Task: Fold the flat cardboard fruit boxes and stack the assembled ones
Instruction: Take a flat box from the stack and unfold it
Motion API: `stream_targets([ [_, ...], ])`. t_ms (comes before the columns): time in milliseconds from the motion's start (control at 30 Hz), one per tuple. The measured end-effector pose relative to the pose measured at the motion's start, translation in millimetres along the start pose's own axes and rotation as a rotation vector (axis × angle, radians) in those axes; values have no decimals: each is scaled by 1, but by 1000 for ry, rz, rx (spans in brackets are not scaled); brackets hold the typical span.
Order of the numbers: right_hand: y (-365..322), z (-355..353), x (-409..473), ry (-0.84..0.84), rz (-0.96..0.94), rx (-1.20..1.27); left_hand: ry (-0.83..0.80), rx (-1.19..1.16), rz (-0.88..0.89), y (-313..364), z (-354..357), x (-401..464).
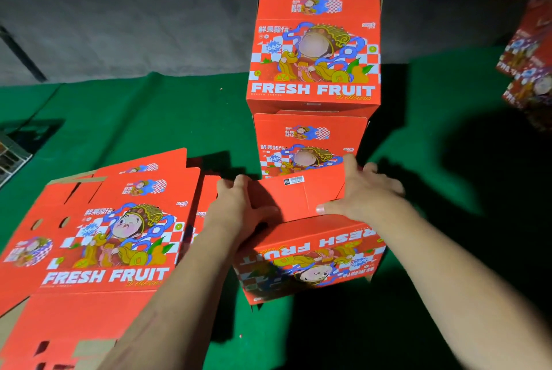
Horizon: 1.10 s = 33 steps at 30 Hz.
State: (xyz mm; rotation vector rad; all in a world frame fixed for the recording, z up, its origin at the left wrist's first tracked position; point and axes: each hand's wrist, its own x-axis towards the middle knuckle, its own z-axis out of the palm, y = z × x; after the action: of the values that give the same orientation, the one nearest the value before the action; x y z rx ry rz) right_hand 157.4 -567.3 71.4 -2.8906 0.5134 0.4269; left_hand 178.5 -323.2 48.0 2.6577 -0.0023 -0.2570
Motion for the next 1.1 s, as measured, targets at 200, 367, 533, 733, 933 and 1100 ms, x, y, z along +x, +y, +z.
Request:
stream_targets([
  [200, 24, 0, -5, 42, -53, 469, 15, -1074, -189, -6, -3, -11],
  [367, 39, -11, -37, 131, 31, 1336, -320, -1435, -412, -16, -11, -33],
  [533, 58, -18, -48, -267, 88, 1484, 31, -1564, 4, -22, -2, -47],
  [733, 82, 26, -59, -556, -94, 1441, -294, -1156, 83, -48, 7, -62],
  [933, 93, 82, -57, -335, -33, 1276, -215, -1074, 150, -77, 50, -66],
  [1100, 78, 113, -45, -35, -76, 1155, 116, -781, 141, -81, 84, -48],
])
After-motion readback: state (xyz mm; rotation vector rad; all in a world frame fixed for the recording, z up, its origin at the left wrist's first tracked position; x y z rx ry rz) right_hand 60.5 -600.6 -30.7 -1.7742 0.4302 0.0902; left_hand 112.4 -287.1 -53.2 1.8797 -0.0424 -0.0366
